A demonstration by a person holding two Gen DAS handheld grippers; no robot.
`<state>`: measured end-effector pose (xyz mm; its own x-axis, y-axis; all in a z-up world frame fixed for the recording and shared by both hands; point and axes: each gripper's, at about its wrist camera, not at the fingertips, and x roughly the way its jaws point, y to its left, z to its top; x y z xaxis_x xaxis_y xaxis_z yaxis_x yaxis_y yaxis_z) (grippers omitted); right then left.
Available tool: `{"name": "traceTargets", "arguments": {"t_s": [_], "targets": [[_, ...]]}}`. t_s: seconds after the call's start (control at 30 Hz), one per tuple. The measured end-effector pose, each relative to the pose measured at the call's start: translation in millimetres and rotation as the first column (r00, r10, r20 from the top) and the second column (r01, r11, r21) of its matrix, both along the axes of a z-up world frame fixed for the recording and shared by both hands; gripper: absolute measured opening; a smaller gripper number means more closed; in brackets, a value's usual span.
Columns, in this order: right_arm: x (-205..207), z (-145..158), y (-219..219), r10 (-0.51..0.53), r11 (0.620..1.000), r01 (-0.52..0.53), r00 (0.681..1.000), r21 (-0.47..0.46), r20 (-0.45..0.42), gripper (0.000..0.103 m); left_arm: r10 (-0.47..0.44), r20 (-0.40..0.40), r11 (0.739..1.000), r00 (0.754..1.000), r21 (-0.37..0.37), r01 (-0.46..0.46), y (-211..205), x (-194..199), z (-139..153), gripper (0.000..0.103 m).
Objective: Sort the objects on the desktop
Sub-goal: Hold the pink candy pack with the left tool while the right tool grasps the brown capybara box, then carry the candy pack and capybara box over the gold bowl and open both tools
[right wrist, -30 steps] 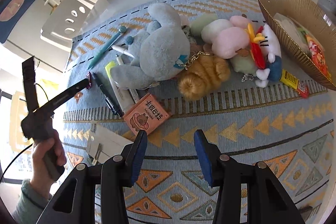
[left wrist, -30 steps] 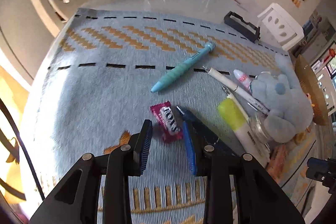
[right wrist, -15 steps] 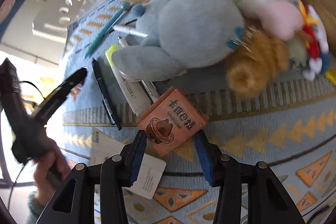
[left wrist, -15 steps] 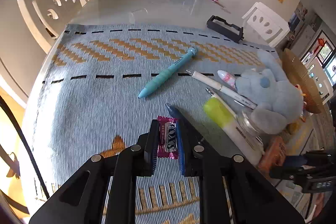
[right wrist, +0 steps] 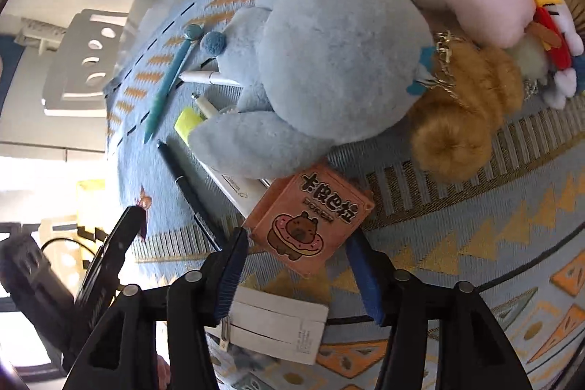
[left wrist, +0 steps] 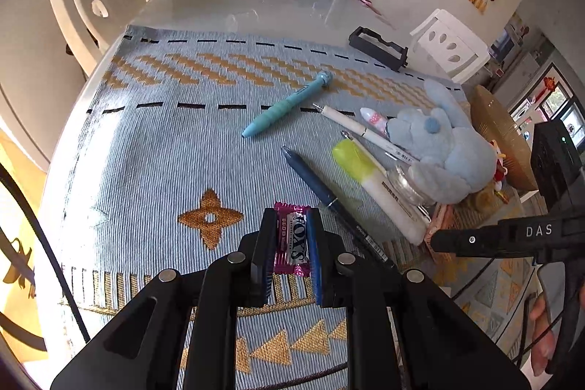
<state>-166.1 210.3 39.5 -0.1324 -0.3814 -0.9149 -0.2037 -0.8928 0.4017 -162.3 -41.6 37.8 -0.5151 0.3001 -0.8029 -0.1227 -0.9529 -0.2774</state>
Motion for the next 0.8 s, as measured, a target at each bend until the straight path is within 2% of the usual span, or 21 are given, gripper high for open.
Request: {"name": "traceTargets", "arguments": {"t_s": [0.07, 0.13, 0.27, 0.3, 0.37, 0.43, 0.5, 0.53, 0.57, 0.67, 0.7, 0.8], "targets": [[-0.5, 0.2, -1.4, -0.005, 1.0, 0.005, 1.0, 0.0, 0.012, 0.059, -0.002, -0.002, 1.0, 1.0, 0.006, 0.002, 0.3, 1.3, 1.2, 0.013], [0.2, -2.5, 4.3, -0.047, 0.997, 0.049, 0.998, -0.053, 0.039, 0.059, -0.001, -0.005, 1.0, 1.0, 0.012, 0.001, 0.0, 1.8, 2.0, 0.013], [-1.3, -9.6, 19.8, -0.189, 0.97, 0.202, 0.976, -0.132, 0.109, 0.062, -0.001, -0.005, 1.0, 1.0, 0.017, 0.001, -0.4, 2.7, 1.2, 0.013], [-3.5, -9.6, 19.3, -0.215, 0.964, 0.23, 0.969, -0.13, 0.12, 0.064, 0.0, -0.004, 1.0, 1.0, 0.019, 0.0, -0.5, 3.0, 0.5, 0.013], [-4.9, -9.3, 14.9, -0.244, 0.958, 0.258, 0.963, -0.125, 0.118, 0.077, 0.0, -0.001, 1.0, 1.0, 0.025, 0.0, -0.6, 3.1, -0.4, 0.013], [-6.9, -7.1, 3.5, -0.225, 0.969, 0.233, 0.97, -0.083, 0.093, 0.077, -0.001, -0.003, 1.0, 1.0, 0.028, 0.001, -0.1, 3.8, 0.3, 0.013], [-6.6, -2.7, -5.8, -0.18, 0.983, 0.181, 0.982, -0.02, 0.059, 0.07, -0.004, -0.008, 0.999, 1.0, 0.033, 0.005, 0.3, 5.0, 2.6, 0.013], [-3.4, -0.4, -8.2, -0.163, 0.987, 0.163, 0.986, 0.015, 0.039, 0.055, -0.008, -0.01, 0.999, 1.0, 0.034, 0.008, 0.4, 6.0, 4.1, 0.013], [0.2, 2.3, -9.0, -0.148, 0.988, 0.147, 0.989, 0.053, 0.024, 0.048, -0.01, -0.013, 0.999, 1.0, 0.034, 0.011, 0.8, 7.1, 5.4, 0.013], [11.8, 4.3, -1.2, -0.133, 0.99, 0.133, 0.991, 0.036, -0.017, 0.043, -0.017, -0.022, 0.999, 1.0, 0.03, 0.018, 2.6, 12.2, 11.0, 0.013], [16.0, 5.8, 3.2, -0.132, 0.99, 0.133, 0.991, 0.052, -0.019, 0.043, -0.019, -0.023, 0.999, 1.0, 0.03, 0.02, 3.5, 13.9, 13.0, 0.013], [34.3, 16.0, 20.4, -0.133, 0.991, 0.134, 0.99, 0.019, -0.055, 0.042, -0.03, -0.035, 0.999, 0.999, 0.026, 0.031, 8.8, 20.3, 23.2, 0.013]]}}
